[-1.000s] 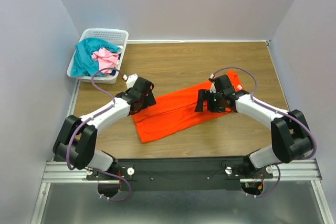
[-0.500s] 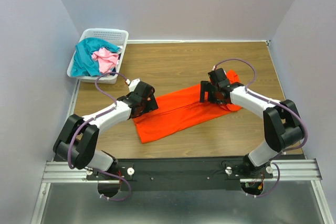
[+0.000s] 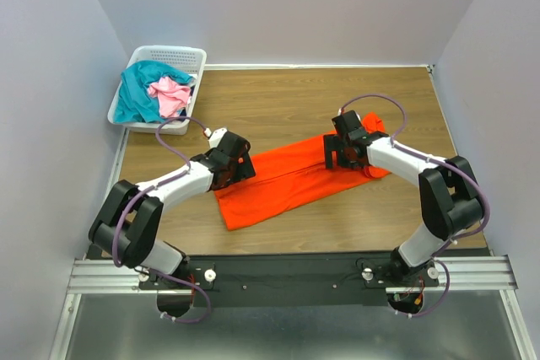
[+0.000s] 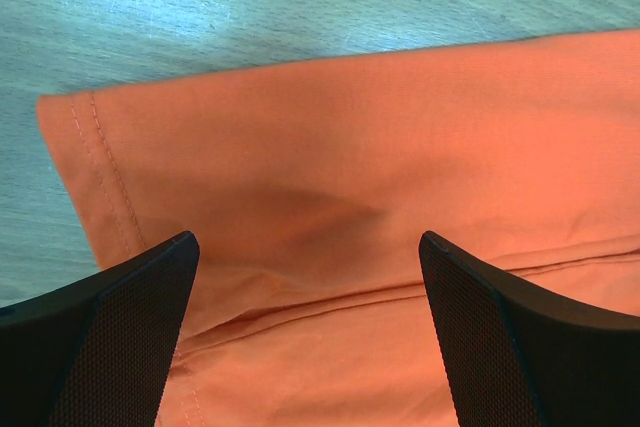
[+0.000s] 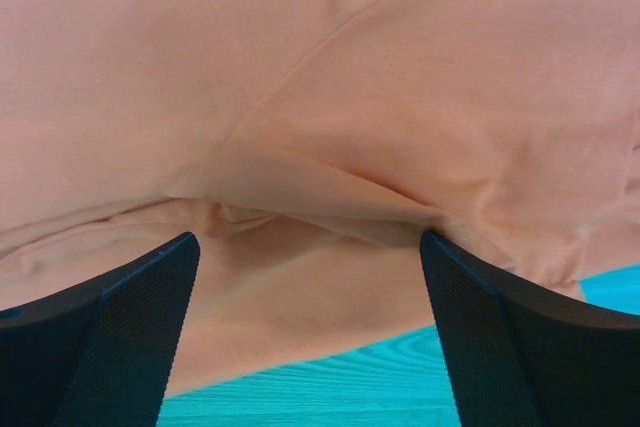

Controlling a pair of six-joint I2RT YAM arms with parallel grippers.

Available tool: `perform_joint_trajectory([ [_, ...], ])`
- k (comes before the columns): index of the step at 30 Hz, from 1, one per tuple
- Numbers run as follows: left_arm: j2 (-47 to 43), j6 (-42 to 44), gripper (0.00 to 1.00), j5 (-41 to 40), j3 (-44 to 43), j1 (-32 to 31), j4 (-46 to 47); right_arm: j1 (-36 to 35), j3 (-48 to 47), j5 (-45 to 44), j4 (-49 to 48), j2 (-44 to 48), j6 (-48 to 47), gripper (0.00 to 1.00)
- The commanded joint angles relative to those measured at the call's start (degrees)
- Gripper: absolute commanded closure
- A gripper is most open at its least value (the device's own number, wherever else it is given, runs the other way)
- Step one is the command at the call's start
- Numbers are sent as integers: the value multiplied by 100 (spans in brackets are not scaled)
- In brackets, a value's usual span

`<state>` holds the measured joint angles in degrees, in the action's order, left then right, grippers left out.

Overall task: Fold and stack the t-shirts
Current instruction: Fold the tshirt

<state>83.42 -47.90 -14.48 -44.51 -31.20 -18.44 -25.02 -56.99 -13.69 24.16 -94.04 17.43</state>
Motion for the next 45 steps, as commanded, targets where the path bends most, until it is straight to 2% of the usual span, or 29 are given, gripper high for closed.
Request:
perform_joint_trajectory([
  [1,131,35,2,51,-40,-35,59,41,-22,-301,256,-9,-179,10],
  [2,131,44,2,51,-49,-35,51,49,-83,-309,273,-105,-135,14],
  [3,140,53,2,51,-49,-35,51,41,-110,-362,282,-141,-91,25],
  [5,96,61,2,51,-40,-35,51,41,-206,-441,282,-202,49,32],
  [6,87,61,2,42,-49,-35,42,41,-224,-493,282,-211,85,40],
  [14,43,44,2,-64,-66,-35,-64,49,-181,-757,326,-352,225,43],
  [17,43,44,2,-81,-84,-35,-99,67,-110,-767,352,-378,287,49],
  [32,17,44,2,-195,-146,-35,-213,93,-181,-801,352,-510,445,63],
  [40,-18,35,2,-204,-181,-35,-239,85,-189,-1135,344,-440,568,85],
  [43,-27,26,2,-213,-163,-35,-248,85,-181,-1092,344,-387,560,92],
  [44,-36,18,2,-213,-163,-35,-257,85,-181,-1048,352,-326,568,99],
  [45,-45,17,2,-213,-163,-35,-257,85,-181,-856,361,-299,560,99],
])
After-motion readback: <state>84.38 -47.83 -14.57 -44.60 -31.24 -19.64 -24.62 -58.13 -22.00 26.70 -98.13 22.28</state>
